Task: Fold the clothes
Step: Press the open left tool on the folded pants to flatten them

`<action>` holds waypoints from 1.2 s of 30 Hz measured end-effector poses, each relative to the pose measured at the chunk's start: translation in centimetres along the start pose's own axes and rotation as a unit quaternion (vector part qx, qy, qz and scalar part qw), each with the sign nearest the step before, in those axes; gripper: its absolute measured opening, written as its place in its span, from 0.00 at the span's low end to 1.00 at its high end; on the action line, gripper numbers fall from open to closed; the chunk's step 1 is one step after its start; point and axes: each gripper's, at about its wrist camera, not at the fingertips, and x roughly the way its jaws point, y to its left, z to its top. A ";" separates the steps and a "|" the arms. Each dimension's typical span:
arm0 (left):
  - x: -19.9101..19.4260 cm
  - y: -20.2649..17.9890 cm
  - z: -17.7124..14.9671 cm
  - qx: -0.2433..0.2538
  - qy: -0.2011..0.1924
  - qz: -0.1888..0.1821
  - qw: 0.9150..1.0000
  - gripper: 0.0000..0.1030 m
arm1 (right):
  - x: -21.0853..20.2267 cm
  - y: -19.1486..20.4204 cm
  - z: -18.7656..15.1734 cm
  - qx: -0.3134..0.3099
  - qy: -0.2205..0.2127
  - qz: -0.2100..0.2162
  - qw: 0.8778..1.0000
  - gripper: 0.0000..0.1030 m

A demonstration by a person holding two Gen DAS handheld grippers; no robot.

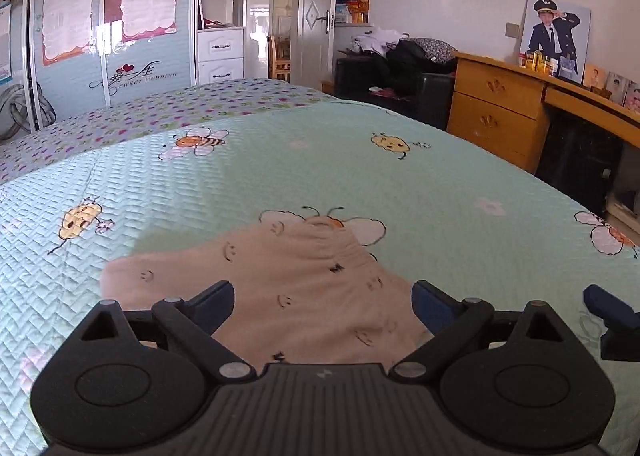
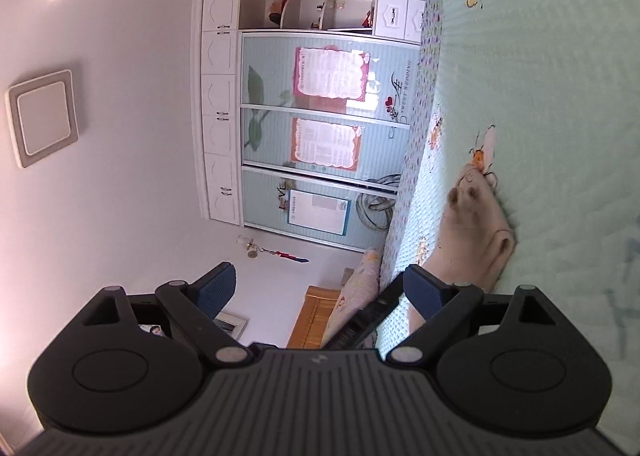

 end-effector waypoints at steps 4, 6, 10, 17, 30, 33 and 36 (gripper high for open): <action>1.1 1.6 0.6 -0.036 -0.003 -0.011 0.999 0.92 | -0.4 -0.2 -0.5 0.003 0.002 -0.013 1.000 0.89; 0.6 3.0 1.0 -0.042 -0.017 0.013 0.999 0.92 | -0.4 0.2 -0.4 -0.008 0.007 -0.018 1.000 0.89; -0.1 8.0 1.7 -0.117 -0.008 0.004 0.993 0.92 | 1.7 0.7 -0.1 -0.016 0.027 -0.019 0.999 0.89; 1.9 14.3 0.9 -0.258 -0.013 -0.073 0.963 0.92 | 8.7 -0.8 1.0 0.025 0.063 -0.004 0.998 0.89; 2.3 18.5 -1.1 -0.257 -0.050 -0.012 0.965 0.81 | 12.3 -6.1 5.5 -0.038 0.044 -0.160 0.985 0.72; 0.9 17.1 -1.6 -0.244 -0.066 -0.024 0.967 0.91 | 12.9 -4.0 2.2 -0.073 0.086 -0.122 0.986 0.77; 2.4 15.8 -2.6 -0.192 -0.007 0.032 0.981 0.90 | 14.9 -4.7 0.5 -0.090 0.124 -0.167 0.974 0.72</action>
